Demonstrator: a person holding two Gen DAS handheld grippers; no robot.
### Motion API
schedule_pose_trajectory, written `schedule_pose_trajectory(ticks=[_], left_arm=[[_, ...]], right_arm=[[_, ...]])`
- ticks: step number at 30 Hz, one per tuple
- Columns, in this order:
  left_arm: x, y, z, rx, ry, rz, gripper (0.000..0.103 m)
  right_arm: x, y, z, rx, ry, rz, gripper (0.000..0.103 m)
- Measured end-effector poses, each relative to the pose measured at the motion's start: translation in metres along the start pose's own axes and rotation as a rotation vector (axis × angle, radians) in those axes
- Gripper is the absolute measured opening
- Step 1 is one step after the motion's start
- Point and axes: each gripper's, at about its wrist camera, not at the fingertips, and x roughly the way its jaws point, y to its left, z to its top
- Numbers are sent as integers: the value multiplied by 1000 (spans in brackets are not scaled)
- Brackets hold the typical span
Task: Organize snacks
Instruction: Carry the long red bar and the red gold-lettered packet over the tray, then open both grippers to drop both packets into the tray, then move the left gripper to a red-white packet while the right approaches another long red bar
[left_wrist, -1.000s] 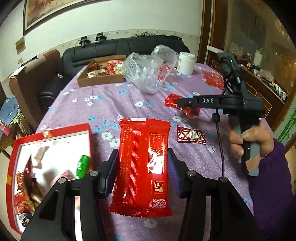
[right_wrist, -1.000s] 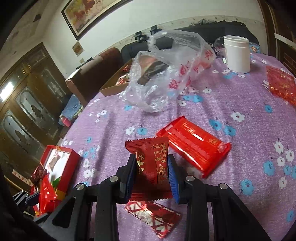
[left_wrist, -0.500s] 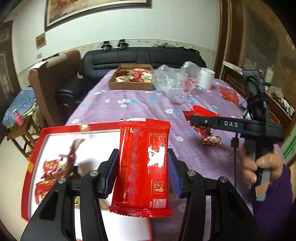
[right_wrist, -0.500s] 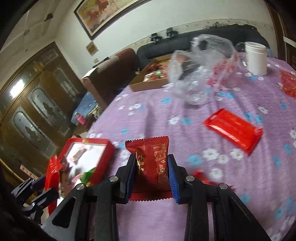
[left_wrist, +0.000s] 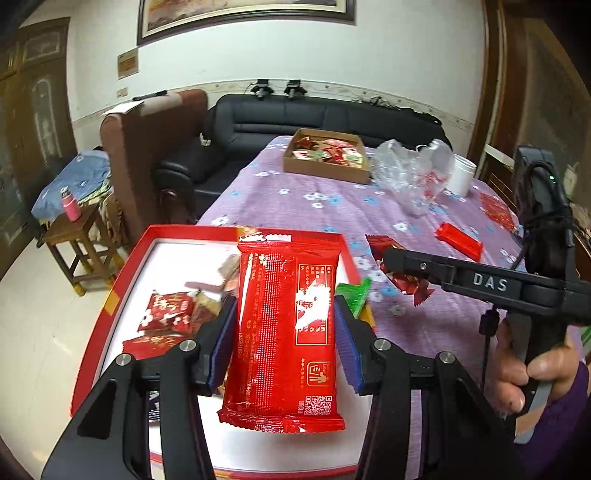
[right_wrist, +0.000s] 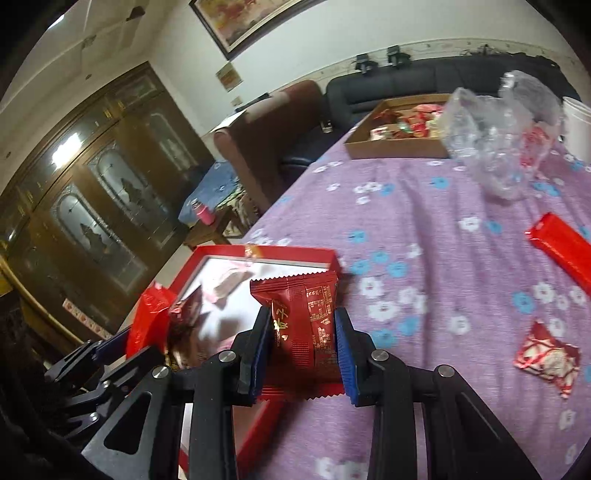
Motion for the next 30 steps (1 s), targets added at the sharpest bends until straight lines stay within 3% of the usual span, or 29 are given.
schedule_pose_trajectory(ticks=[19, 25, 30], left_arm=[[19, 38, -6, -87, 36, 121, 49], [19, 41, -6, -108, 41, 134, 50], [21, 31, -7, -81, 52, 125, 50]], right_arm=[[60, 46, -13, -66, 92, 92, 37], [45, 38, -9, -57, 34, 99, 38], [22, 18, -1, -46, -16, 50, 41]])
